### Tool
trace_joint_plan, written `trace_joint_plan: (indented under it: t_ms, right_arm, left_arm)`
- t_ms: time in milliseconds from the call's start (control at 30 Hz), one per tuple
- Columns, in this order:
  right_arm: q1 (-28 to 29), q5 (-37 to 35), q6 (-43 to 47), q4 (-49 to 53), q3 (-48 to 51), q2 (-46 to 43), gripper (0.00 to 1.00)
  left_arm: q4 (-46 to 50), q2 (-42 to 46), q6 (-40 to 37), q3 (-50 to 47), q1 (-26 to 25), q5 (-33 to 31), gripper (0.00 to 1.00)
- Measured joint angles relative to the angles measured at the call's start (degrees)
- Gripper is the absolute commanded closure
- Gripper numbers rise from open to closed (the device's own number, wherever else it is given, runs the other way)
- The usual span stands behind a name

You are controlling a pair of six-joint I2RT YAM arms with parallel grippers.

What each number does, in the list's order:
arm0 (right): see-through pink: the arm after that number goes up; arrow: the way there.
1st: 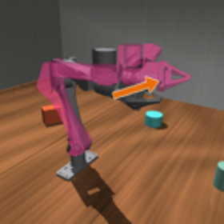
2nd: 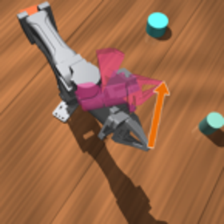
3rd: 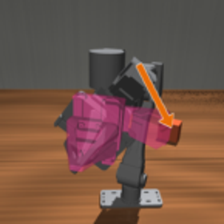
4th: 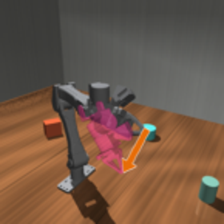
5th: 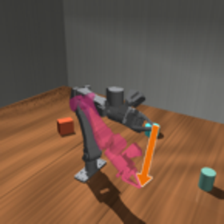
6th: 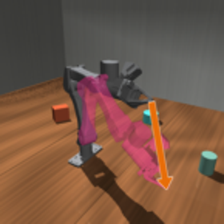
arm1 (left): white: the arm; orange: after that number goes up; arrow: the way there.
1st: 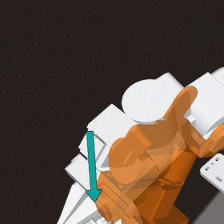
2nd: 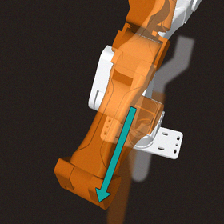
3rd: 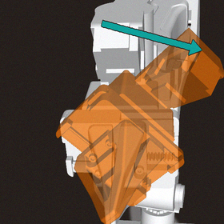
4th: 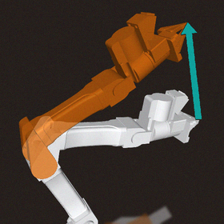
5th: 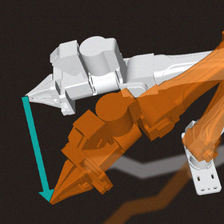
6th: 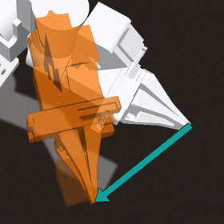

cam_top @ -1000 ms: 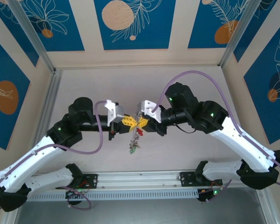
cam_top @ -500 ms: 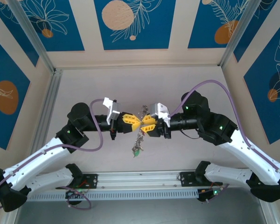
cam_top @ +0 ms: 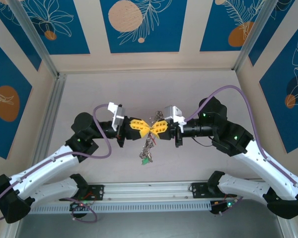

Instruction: Put the keys on the keyring

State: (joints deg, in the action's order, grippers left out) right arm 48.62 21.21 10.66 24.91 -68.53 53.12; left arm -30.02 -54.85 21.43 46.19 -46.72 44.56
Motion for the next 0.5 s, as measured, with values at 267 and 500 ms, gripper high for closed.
trace_joint_plan:
  t_ms: [267,500]
  right_arm:
    - [-1.0,-5.6,3.3,12.8,-9.8,5.0,1.0]
    - [-1.0,-7.7,5.9,21.6,-17.3,9.6,1.0]
  left_arm:
    - [34.4,1.2,-18.6,15.0,0.0,-8.7,0.74]
    - [51.6,-0.1,-29.5,21.9,-0.2,-14.2,0.76]
